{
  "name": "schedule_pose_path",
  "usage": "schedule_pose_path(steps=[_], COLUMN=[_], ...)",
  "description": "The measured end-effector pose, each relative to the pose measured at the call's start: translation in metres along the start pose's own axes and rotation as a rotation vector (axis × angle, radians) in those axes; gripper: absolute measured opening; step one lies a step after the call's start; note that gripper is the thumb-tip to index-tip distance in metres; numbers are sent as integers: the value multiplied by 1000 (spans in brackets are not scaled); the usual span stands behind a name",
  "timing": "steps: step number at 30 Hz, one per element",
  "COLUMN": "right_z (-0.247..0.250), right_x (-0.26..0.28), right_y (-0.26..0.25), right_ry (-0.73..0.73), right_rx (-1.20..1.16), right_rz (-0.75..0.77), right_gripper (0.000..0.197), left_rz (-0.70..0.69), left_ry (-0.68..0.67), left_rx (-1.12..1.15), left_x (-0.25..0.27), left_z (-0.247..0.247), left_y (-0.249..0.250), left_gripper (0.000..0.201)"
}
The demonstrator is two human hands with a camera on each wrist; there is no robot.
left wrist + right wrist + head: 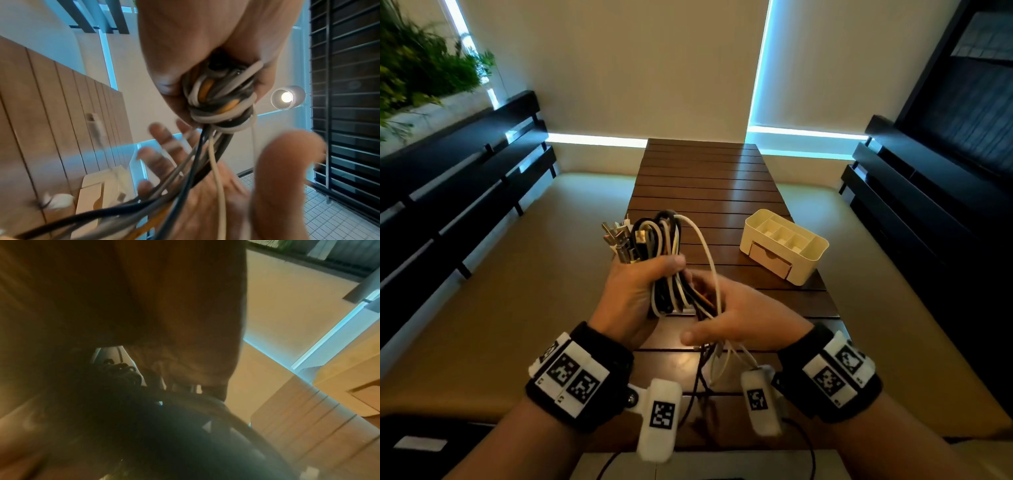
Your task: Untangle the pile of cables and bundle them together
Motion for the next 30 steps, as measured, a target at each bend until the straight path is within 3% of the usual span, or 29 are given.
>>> schedule_pose_path(steps=[1,3,5,7,9,12,14,18,21,26,30], right_z=[11,39,63,70,64,55,53,44,46,68,77], right_x=[2,9,19,26,23,15,7,-12,-18,-7,2], right_y=[-3,-19,-36,-48,-57,-56,-46,-21,-8,-7,-11], right_ry=[49,245,471,602,604,528,474,325,305,449,488], right_rx=[-21,-92,-175,-192,-141,-186,-301,-509,-597,-339,-91], right_rz=[23,133,263,350,381,364,310,200,150,88,-21], right_gripper=[90,90,64,28,8,7,15,48,58,55,64], left_rz=[-13,-36,-45,-36,-27,-38,-23,64,88,142,164], left_ry=[7,29,35,26,5,-59,-88,-141,-190,-231,-190], left_rx=[-18,-50,-73,-85,-90,-61,-41,33,66,89,40], left_x=[0,-1,-3,-4,-3,0,0,3,3,9,9], left_z=[2,5,6,5,1,-9,-12,-21,-26,-33,-29], left_y=[4,10,12,10,8,10,9,-1,-4,-15,-23], left_gripper=[33,41,44,43,37,22,27,60,58,32,45])
Point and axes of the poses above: each hand's wrist, its own x-axis away from the middle knuckle, its own z-axis out of the back of the hand, y = z × x, the point moved 10 cm from there along -x, towards the middle knuckle, and after that the axes turned 5 degrees about x, right-handed, at the moved point
